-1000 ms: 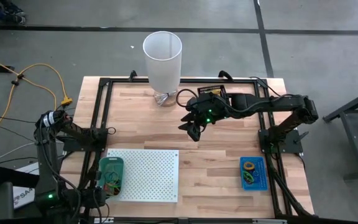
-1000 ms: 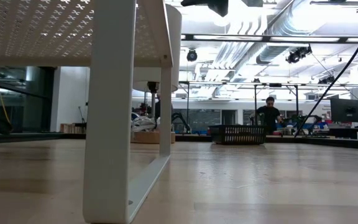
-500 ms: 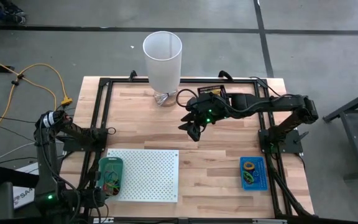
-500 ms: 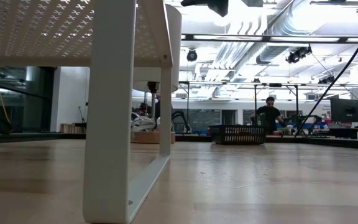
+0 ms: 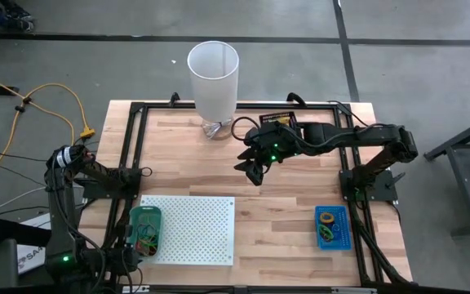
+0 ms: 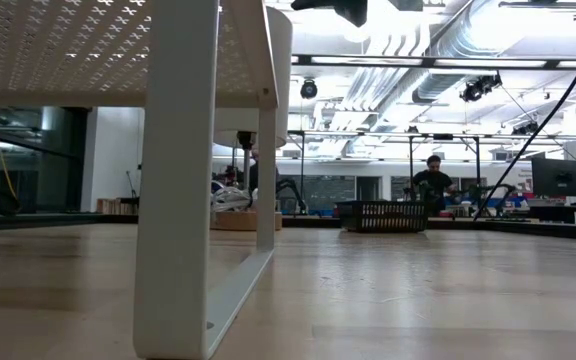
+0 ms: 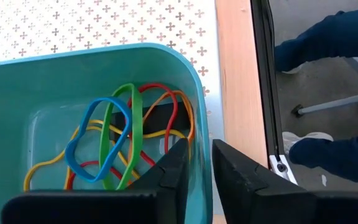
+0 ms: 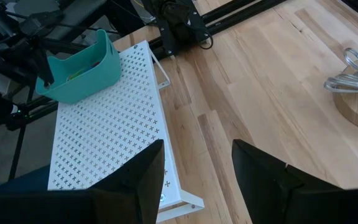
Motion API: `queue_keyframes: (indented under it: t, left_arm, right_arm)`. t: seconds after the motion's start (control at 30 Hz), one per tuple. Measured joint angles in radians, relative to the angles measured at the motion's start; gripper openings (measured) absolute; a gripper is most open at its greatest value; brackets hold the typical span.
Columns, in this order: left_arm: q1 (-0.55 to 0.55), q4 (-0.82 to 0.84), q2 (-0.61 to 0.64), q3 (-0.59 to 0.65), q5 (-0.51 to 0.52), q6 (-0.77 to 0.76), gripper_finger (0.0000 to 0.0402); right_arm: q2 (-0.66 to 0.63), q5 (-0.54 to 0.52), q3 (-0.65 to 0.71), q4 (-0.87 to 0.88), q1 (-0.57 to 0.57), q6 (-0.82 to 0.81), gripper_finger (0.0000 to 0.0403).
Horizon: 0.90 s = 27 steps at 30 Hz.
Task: Pick & Place Office Desk Supplies
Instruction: Put the green bin on the shelf
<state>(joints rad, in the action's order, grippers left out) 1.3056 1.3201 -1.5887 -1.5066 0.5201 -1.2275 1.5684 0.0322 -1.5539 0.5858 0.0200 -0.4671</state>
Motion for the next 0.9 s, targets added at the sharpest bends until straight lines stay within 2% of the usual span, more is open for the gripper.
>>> queue_keyframes:
  t: [0.9]
  left_arm:
    - [0.000,-0.016,0.047,0.000,0.001,0.029,0.0072]
  right_arm:
    - [0.000,0.000,0.000,0.000,0.000,0.000,0.0176]
